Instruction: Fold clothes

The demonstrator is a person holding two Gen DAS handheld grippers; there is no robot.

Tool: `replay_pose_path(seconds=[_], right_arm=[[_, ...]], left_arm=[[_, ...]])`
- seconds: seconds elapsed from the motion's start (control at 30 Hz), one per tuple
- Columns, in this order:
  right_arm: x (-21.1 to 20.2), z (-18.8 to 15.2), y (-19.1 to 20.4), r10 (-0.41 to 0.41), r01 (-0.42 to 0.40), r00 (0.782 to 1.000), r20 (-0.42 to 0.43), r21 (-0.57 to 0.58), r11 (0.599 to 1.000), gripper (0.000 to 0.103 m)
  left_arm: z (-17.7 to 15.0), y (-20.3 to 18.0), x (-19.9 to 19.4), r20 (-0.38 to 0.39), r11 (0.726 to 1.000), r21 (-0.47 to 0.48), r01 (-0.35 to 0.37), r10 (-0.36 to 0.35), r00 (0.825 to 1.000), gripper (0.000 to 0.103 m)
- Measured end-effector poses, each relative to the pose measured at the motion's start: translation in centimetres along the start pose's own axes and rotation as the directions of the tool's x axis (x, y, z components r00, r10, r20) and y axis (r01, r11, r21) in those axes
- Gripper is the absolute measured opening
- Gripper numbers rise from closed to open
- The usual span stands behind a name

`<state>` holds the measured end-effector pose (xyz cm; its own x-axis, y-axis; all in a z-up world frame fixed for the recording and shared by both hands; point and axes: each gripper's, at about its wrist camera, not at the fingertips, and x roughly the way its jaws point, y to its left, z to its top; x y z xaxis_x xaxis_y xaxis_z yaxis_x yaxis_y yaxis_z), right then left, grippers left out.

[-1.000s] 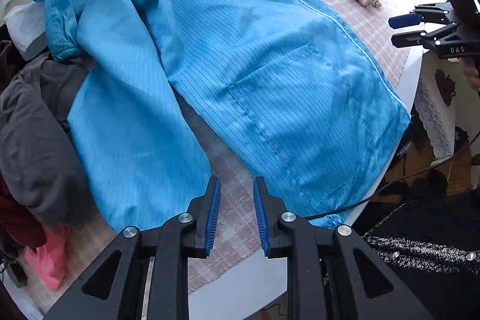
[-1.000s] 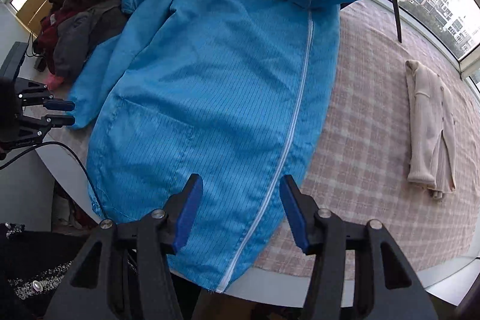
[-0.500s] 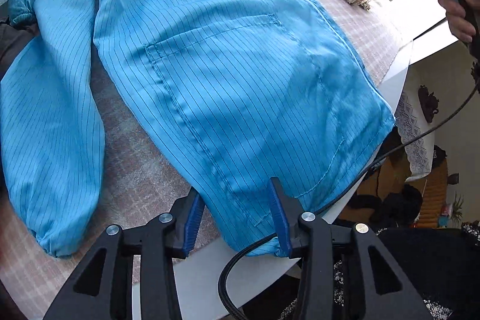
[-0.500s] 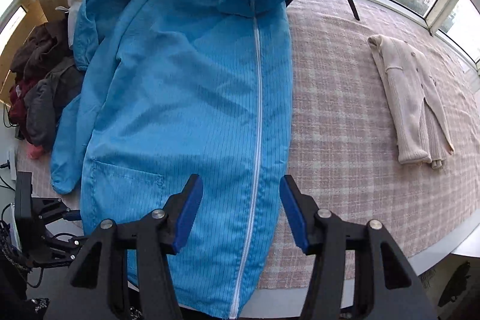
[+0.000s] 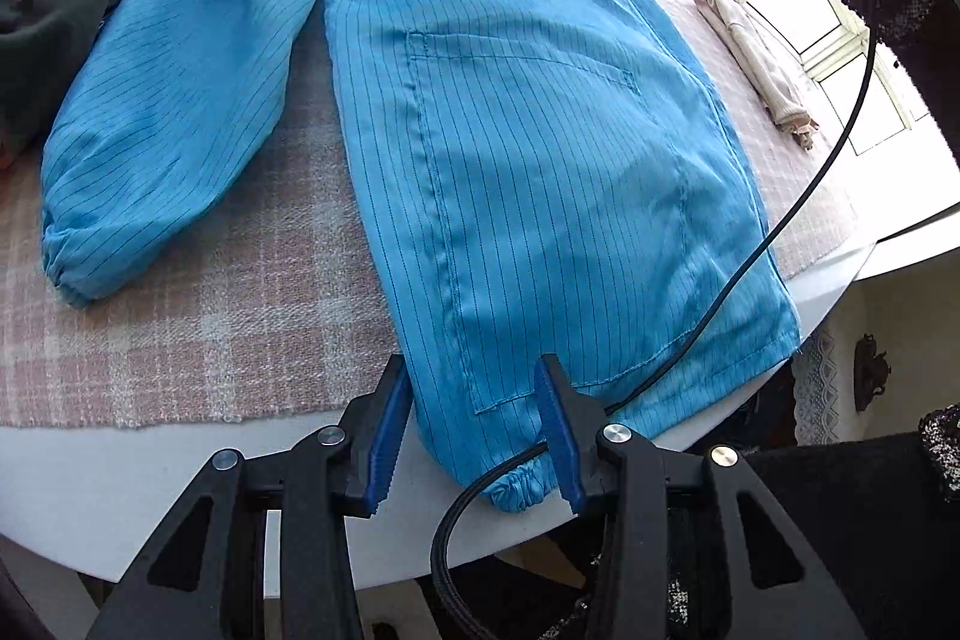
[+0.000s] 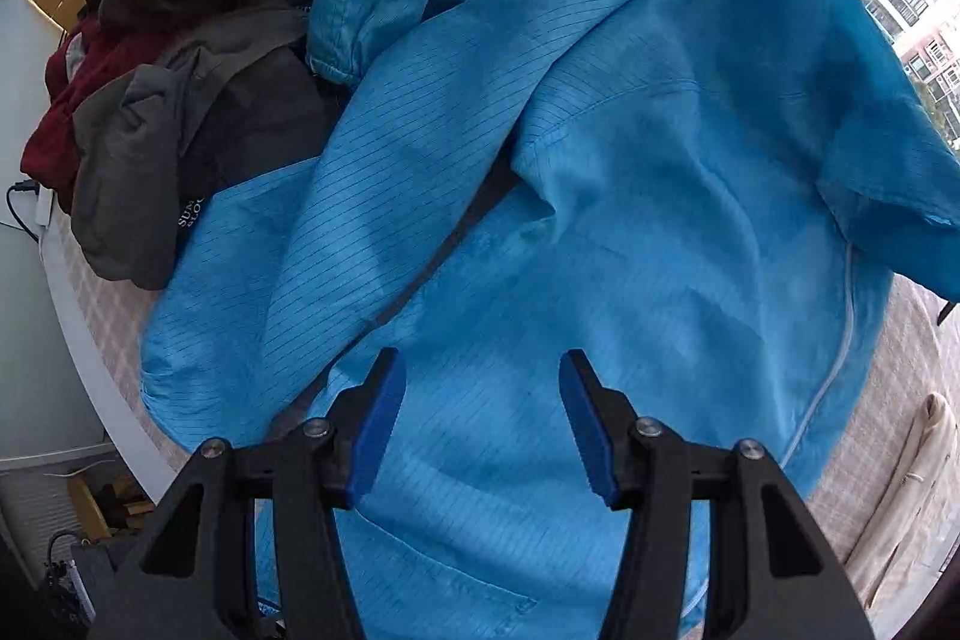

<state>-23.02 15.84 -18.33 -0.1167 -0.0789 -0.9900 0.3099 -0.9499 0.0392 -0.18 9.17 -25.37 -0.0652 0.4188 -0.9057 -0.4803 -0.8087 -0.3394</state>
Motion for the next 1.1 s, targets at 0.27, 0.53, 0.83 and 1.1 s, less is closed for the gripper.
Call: replay_pose_path(seconds=[0.27,0.53,0.83,1.1], right_arm=[[4.8,3.2,-0.3,-0.039,0.046,0.994,-0.105,0.065,0.997,0.052],[1.1,1.4,-3.3,0.123,-0.121,0.992,-0.008,0.090,0.988,0.002],[-10.6,-3.6,-11.4,0.055,-0.076,0.984,0.166,0.118,0.990,0.002],[-18.3,-6.4,-20.9,-0.190,0.156,0.970,0.155,0.204,0.966,0.002]], left_arm=[[-1.9,0.8,-0.4,0.055,0.997,-0.071,0.022,-0.018,0.998,0.026],[-3.0,0.7,-3.9,0.111,0.991,-0.086,0.102,-0.092,0.990,0.001],[0.1,-10.0,-8.7,0.198,0.941,0.169,0.293,-0.323,0.925,0.001],[5.0,-20.4,-7.3,0.106,0.827,0.414,0.381,-0.459,0.882,0.001]])
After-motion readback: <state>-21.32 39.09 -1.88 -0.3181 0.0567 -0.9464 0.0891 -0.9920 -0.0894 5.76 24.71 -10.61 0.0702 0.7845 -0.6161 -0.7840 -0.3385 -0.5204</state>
